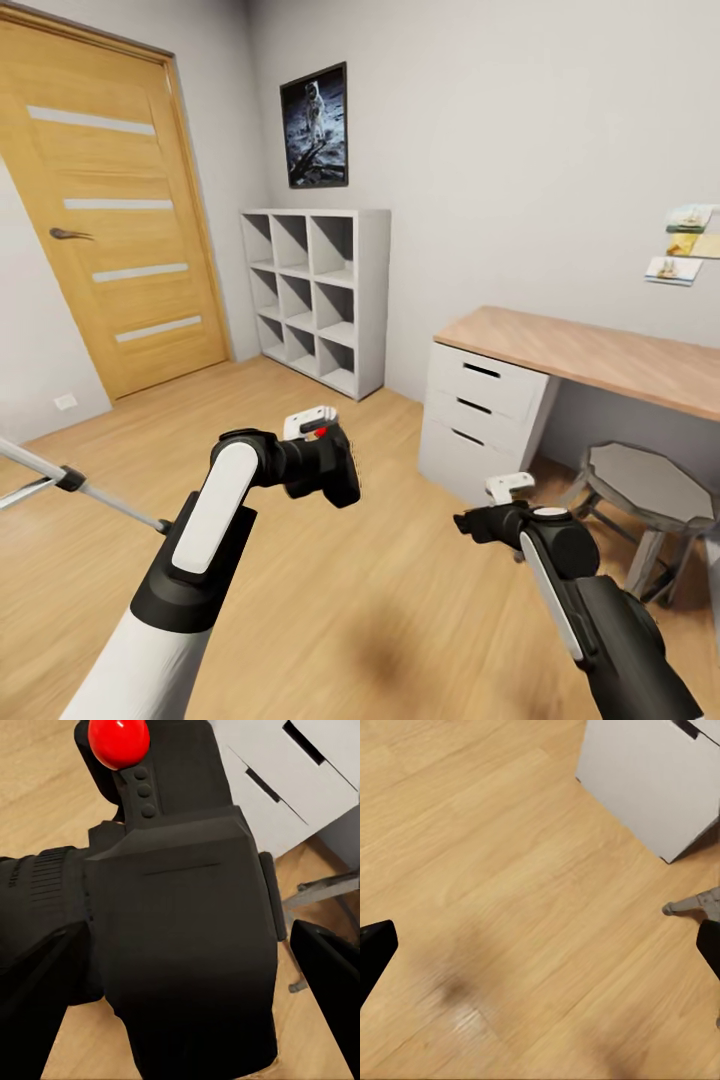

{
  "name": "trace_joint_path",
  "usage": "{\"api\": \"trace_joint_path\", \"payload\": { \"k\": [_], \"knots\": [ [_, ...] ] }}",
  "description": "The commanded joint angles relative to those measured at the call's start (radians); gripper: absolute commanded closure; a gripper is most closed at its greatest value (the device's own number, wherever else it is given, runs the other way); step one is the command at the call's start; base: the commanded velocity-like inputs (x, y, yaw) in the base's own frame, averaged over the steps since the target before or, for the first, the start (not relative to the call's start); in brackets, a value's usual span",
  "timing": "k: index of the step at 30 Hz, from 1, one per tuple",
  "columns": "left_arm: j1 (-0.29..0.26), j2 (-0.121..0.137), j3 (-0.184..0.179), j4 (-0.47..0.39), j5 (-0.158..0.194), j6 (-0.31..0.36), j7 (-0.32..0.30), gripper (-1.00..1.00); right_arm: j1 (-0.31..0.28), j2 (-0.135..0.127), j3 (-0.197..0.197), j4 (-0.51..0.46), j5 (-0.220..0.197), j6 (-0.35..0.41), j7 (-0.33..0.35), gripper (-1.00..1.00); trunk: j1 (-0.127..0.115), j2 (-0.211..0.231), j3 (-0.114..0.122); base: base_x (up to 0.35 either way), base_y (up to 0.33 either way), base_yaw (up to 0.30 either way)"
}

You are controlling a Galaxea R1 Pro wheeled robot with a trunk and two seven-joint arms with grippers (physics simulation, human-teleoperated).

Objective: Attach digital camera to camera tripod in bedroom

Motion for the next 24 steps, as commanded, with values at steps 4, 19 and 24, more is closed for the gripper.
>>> {"api": "trace_joint_path", "payload": {
  "k": [4,19,24],
  "knots": [
    [0.0,0.0,-0.001,-0.001,0.011,0.0,0.035,1.0,-0.001,-0.001,0.007,0.003,0.002,0.004,0.005,-1.0,0.0,0.0,-0.006,0.33,-0.117,0.189],
    [0.0,-0.002,-0.001,-0.001,0.011,-0.001,0.054,1.0,0.005,-0.01,0.066,0.015,0.002,0.004,0.008,-1.0,0.0,0.0,-0.017,0.312,-0.189,0.105],
    [0.0,-0.002,-0.001,-0.001,0.011,-0.001,0.055,1.0,0.008,-0.011,0.084,0.015,0.0,0.004,0.009,-1.0,0.0,0.0,-0.017,0.299,-0.216,0.009]
  ]
}}
